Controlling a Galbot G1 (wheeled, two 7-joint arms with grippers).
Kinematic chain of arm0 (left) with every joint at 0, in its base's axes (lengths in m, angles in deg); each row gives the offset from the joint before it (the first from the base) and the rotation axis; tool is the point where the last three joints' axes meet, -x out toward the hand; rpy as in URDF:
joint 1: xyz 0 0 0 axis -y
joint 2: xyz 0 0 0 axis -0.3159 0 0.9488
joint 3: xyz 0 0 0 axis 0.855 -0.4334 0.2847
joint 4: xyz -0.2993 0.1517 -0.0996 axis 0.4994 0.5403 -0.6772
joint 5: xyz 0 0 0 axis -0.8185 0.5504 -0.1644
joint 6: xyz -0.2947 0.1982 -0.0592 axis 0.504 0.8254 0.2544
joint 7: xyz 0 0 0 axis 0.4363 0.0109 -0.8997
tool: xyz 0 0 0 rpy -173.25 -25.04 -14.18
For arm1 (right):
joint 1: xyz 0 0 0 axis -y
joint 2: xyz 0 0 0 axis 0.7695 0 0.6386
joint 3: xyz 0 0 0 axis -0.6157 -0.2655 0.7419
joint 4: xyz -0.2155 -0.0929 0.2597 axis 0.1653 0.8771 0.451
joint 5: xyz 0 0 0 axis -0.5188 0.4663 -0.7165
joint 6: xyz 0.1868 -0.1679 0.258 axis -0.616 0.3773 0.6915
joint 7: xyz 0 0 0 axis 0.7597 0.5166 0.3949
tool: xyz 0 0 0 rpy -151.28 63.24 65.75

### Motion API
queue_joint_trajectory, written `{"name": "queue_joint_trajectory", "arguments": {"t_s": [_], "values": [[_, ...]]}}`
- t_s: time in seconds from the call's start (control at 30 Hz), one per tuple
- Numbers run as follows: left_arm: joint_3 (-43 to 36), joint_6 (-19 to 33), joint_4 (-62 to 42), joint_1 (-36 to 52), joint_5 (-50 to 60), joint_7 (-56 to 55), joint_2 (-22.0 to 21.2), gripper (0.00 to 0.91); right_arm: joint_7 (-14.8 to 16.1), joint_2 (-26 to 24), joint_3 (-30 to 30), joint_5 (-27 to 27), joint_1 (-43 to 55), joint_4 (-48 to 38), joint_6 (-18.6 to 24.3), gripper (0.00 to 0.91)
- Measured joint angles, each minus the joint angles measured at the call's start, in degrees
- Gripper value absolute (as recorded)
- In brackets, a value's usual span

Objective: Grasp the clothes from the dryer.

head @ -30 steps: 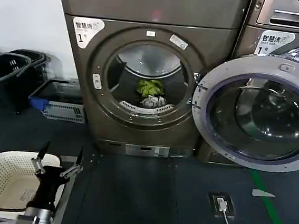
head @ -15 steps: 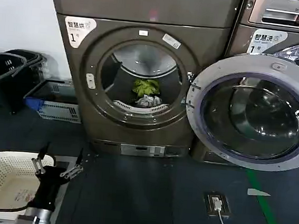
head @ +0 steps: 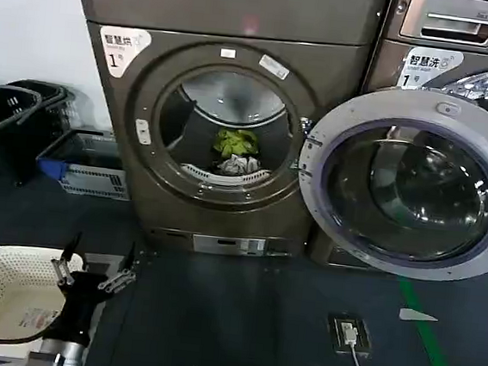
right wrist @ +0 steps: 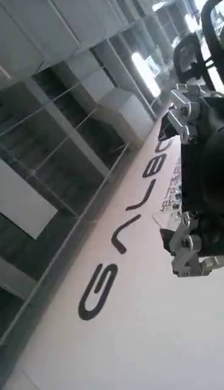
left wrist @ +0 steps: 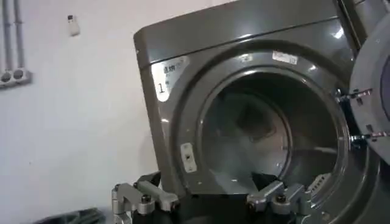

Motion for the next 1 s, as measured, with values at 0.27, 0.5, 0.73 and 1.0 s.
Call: {"name": "queue_joint_trajectory", "arguments": {"t_s": [0.27, 0.5, 0.73, 1.0], "values": [[0.0, 0.0, 0.0, 0.1, 0.0, 0.0, 0.0, 0.907, 0.0, 0.1, -0.3, 0.2, 0.1, 0.0, 0.0, 0.907], [0.0, 0.0, 0.0, 0.1, 0.1, 0.0, 0.0, 0.907, 0.0, 0.5, -0.7, 0.5, 0.4, 0.0, 0.0, 0.907], [-0.1, -0.1, 0.0, 0.2, 0.1, 0.1, -0.1, 0.907, 0.0, 0.8, -1.0, 0.7, 0.6, 0.3, 0.0, 0.907], [-0.1, 0.0, 0.1, 0.0, 0.2, 0.1, -0.3, 0.907, 0.0, 0.9, -1.0, 0.7, 0.6, 0.4, 0.1, 0.907]]}}
